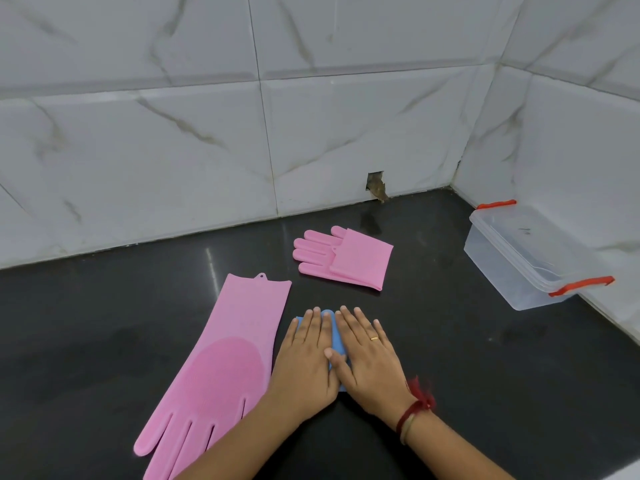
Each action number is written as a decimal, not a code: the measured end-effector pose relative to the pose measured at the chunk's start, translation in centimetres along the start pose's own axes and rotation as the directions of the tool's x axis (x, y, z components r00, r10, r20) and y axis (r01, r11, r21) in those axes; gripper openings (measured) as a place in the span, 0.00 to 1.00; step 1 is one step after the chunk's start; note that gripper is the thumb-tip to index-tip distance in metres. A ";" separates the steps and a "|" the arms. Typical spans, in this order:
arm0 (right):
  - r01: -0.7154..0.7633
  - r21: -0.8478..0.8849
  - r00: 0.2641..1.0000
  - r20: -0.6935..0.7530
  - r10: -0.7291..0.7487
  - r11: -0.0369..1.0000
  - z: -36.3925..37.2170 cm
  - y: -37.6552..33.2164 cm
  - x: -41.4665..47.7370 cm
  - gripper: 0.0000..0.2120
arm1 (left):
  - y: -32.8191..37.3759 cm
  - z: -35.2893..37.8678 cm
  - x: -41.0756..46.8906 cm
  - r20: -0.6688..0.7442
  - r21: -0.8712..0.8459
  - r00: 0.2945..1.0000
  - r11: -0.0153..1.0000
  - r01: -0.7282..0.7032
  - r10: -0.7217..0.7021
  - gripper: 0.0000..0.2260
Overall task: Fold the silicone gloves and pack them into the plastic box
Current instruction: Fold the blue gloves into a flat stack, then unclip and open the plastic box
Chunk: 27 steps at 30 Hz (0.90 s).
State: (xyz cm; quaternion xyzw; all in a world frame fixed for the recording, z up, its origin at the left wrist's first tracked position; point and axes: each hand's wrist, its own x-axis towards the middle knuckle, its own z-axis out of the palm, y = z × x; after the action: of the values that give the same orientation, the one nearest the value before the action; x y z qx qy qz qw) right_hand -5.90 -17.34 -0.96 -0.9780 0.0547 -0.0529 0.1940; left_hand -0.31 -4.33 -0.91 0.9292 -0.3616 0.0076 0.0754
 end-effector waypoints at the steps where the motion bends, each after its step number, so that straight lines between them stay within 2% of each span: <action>1: -0.002 0.011 1.000 -0.001 0.002 1.000 0.0 0.1 0.1 0.31 | 0.1 -0.1 0.2 0.007 0.021 1.000 1.000 -0.002 0.002 0.32; 8: -0.052 -0.037 0.999 0.012 0.053 0.998 -0.4 -0.7 -0.3 0.29 | 0.2 -0.7 -0.4 0.056 0.018 0.998 1.000 0.007 -0.008 0.29; 11: -0.065 -0.020 0.998 0.024 0.066 0.998 -0.9 -1.0 -0.8 0.29 | 0.8 -1.7 -0.8 0.066 0.074 0.997 0.996 0.038 -0.043 0.29; 15: -0.049 0.008 0.999 -0.016 0.049 0.999 -2.3 -1.0 -1.2 0.32 | 1.4 -3.2 -1.5 -0.009 0.141 0.998 0.988 0.058 -0.058 0.31; 22: -0.055 0.117 0.984 -0.161 0.073 0.992 -5.4 -0.2 -2.0 0.39 | 4.1 -5.2 -0.6 -0.156 0.091 0.988 0.996 -0.002 0.016 0.29; 27: -0.129 0.157 0.967 -0.200 0.159 0.979 -7.0 2.4 -3.3 0.39 | 6.9 -4.5 1.5 -0.132 0.051 0.988 0.996 -0.078 0.084 0.32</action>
State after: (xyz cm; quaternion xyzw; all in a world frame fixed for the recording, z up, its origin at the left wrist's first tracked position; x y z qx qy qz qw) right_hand -10.26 -21.76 4.32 -0.9438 0.1422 -0.1464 0.2601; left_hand -3.68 -9.76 4.54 0.9126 -0.3930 0.0813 0.0776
